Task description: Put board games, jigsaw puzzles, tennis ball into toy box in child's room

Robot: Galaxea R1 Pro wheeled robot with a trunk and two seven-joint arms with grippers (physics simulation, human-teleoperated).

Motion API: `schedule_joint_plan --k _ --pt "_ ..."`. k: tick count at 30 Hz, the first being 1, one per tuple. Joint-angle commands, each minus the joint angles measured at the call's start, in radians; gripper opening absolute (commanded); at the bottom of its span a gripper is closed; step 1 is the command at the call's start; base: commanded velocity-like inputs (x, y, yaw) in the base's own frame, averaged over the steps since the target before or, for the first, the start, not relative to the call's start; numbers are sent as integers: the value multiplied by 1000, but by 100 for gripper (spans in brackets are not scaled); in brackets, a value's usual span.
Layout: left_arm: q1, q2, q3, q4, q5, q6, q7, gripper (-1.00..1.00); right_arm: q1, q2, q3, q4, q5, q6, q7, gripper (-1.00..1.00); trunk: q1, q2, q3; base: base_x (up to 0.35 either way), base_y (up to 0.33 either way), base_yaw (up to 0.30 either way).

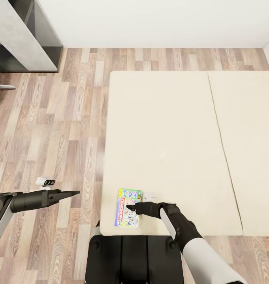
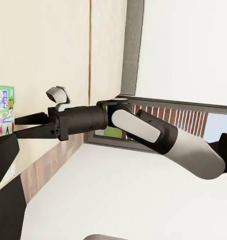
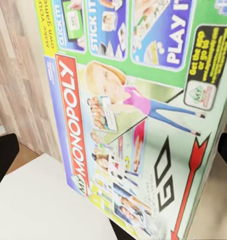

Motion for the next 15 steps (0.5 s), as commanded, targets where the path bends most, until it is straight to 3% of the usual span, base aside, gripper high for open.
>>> schedule_joint_plan --k 1,15 --pt "0 0 0 0 0 11 -4 100 0 0 1 -1 -10 8 -3 100 1 -2 -1 0 110 0" --pt "0 2 0 0 0 11 -4 100 0 0 1 -1 -10 8 -3 100 1 -2 -1 0 96 0"
